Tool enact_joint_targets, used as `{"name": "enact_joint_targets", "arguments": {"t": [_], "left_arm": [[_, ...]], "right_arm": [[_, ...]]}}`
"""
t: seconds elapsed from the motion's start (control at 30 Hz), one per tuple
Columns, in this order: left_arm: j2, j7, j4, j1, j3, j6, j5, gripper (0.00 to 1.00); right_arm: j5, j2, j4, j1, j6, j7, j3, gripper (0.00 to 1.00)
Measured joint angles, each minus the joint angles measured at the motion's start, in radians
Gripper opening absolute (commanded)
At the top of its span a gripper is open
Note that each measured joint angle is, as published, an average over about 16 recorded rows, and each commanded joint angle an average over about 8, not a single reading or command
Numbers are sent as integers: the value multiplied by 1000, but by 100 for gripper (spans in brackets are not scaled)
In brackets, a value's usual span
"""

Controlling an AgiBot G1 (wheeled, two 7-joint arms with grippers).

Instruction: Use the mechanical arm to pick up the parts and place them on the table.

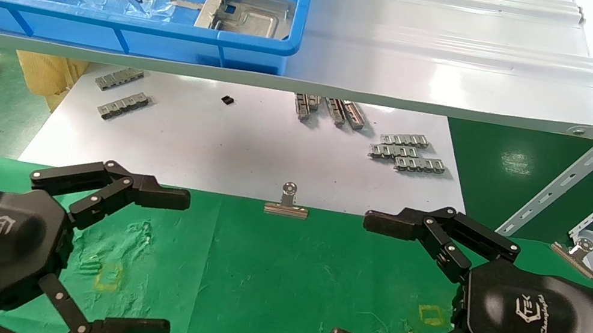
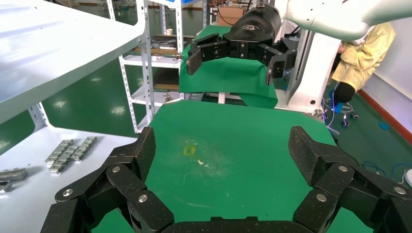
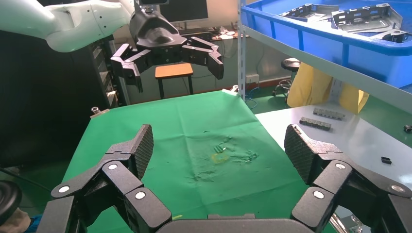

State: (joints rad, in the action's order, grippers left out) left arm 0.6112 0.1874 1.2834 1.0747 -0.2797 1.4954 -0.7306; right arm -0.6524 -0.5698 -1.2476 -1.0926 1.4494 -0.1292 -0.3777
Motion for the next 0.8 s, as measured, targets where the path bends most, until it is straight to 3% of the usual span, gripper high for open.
{"name": "enact_joint_targets", "arguments": {"t": [0.8], "left_arm": [[0, 0, 0, 0, 0, 0, 0, 100]], "right_arm": [[0, 0, 0, 0, 0, 0, 0, 100]]}}
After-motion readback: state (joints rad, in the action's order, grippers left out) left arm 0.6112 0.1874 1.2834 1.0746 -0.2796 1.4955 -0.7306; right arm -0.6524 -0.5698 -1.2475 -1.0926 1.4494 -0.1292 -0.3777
